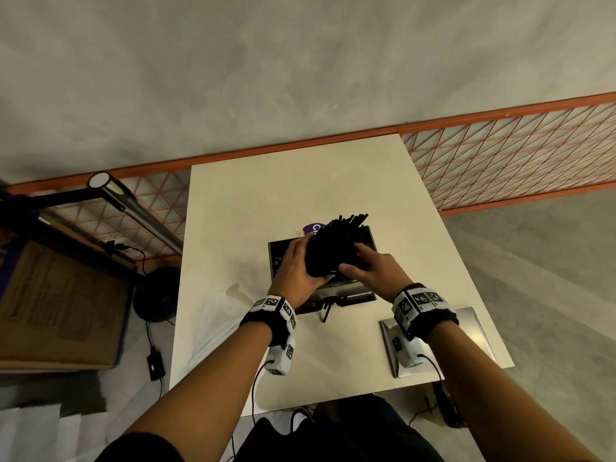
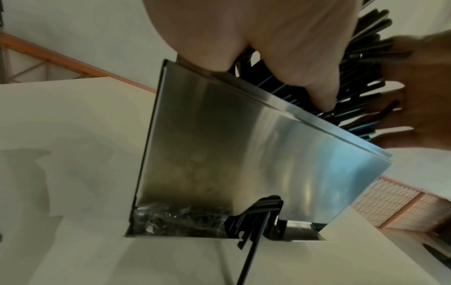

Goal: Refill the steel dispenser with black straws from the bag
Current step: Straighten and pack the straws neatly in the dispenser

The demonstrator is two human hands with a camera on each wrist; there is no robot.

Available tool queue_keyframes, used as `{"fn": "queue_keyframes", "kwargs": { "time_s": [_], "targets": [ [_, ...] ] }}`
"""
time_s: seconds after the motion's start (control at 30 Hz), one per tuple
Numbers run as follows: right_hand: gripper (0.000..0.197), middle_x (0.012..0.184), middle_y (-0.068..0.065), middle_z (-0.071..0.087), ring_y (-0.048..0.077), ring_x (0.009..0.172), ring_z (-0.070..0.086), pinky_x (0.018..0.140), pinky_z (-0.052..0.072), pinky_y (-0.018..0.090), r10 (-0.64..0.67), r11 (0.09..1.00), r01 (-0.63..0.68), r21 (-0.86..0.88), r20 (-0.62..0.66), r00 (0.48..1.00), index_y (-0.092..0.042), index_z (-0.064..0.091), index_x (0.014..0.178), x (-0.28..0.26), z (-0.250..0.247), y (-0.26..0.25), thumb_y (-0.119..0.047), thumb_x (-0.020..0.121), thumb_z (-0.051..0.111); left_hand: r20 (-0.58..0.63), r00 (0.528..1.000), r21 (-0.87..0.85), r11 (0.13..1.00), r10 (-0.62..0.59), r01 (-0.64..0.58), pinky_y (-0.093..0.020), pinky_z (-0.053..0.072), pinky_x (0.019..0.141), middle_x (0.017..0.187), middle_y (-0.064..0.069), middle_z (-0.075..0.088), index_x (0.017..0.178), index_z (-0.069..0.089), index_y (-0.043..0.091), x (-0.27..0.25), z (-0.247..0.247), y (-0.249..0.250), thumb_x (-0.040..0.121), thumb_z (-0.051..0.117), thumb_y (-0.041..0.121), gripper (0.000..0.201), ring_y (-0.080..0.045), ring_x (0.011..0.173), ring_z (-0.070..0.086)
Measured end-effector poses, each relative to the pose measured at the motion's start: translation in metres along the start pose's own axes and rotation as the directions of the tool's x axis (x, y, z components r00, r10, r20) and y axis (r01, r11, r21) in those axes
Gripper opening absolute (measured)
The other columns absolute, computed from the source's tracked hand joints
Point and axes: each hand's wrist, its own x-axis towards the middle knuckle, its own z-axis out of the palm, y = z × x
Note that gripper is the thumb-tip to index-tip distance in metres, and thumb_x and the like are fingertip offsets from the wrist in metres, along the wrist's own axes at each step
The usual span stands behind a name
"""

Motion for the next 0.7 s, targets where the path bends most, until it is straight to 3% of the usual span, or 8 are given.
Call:
{"fn": "queue_keyframes", "kwargs": {
  "time_s": [0.2, 0.3, 0.4, 0.5, 0.7],
  "targets": [
    [0.064, 0.114, 0.007, 0.068, 0.025, 0.104, 0.064, 0.083, 0.045, 0.027, 0.012, 0.994, -0.01, -0.106, 0.024, 1.0, -0.028, 0.042, 0.144, 0.004, -0.001, 0.002, -0.056, 0.09, 0.059, -0.016, 1.0, -0.031, 0.999, -0.008, 0.007, -0.036, 0.046, 0.11, 0.147, 0.001, 0.043, 0.152, 0.037, 0.025, 0.001, -0.002, -0.001, 0.078, 0.086, 0.039, 0.089, -0.018, 0.136, 0.048],
    [0.071, 0.11, 0.011, 0.069, 0.032, 0.099, 0.065, 0.075, 0.045, 0.028, -0.016, 0.973, 0.026, -0.23, 0.046, 0.999, -0.017, 0.036, 0.143, 0.008, 0.005, 0.003, -0.039, 0.085, 0.071, -0.005, 1.0, -0.018, 1.0, -0.001, 0.001, -0.036, 0.047, 0.11, 0.147, 0.002, 0.043, 0.152, 0.035, 0.025, 0.002, -0.002, -0.002, 0.081, 0.083, 0.043, 0.088, -0.017, 0.136, 0.048],
    [0.069, 0.109, 0.021, 0.068, 0.041, 0.098, 0.064, 0.07, 0.042, 0.03, 0.007, 0.953, 0.001, -0.302, 0.027, 1.0, -0.008, 0.035, 0.14, 0.015, 0.013, 0.005, -0.025, 0.084, 0.072, 0.013, 1.0, -0.017, 1.0, -0.014, 0.014, -0.037, 0.046, 0.111, 0.148, 0.002, 0.042, 0.153, 0.035, 0.025, 0.003, -0.002, -0.001, 0.083, 0.08, 0.047, 0.086, -0.017, 0.136, 0.048],
    [0.062, 0.112, 0.022, 0.067, 0.041, 0.102, 0.062, 0.074, 0.044, 0.031, 0.09, 0.964, -0.089, -0.252, -0.005, 0.996, -0.009, 0.042, 0.138, 0.02, 0.015, 0.001, -0.021, 0.085, 0.07, 0.028, 1.0, -0.013, 1.0, -0.009, 0.01, -0.038, 0.046, 0.11, 0.149, 0.002, 0.041, 0.153, 0.034, 0.025, 0.003, -0.003, -0.002, 0.083, 0.079, 0.047, 0.086, -0.018, 0.136, 0.047],
    [0.039, 0.105, 0.012, 0.071, 0.031, 0.096, 0.065, 0.076, 0.048, 0.031, 0.153, 0.976, -0.143, -0.167, 0.046, 0.987, -0.011, 0.066, 0.111, 0.033, 0.014, 0.002, -0.031, 0.08, 0.077, 0.042, 0.999, -0.002, 1.0, 0.0, 0.0, -0.041, 0.048, 0.109, 0.15, 0.002, 0.038, 0.152, 0.035, 0.025, 0.003, -0.002, -0.004, 0.078, 0.084, 0.043, 0.09, -0.019, 0.136, 0.048]
  ]
}}
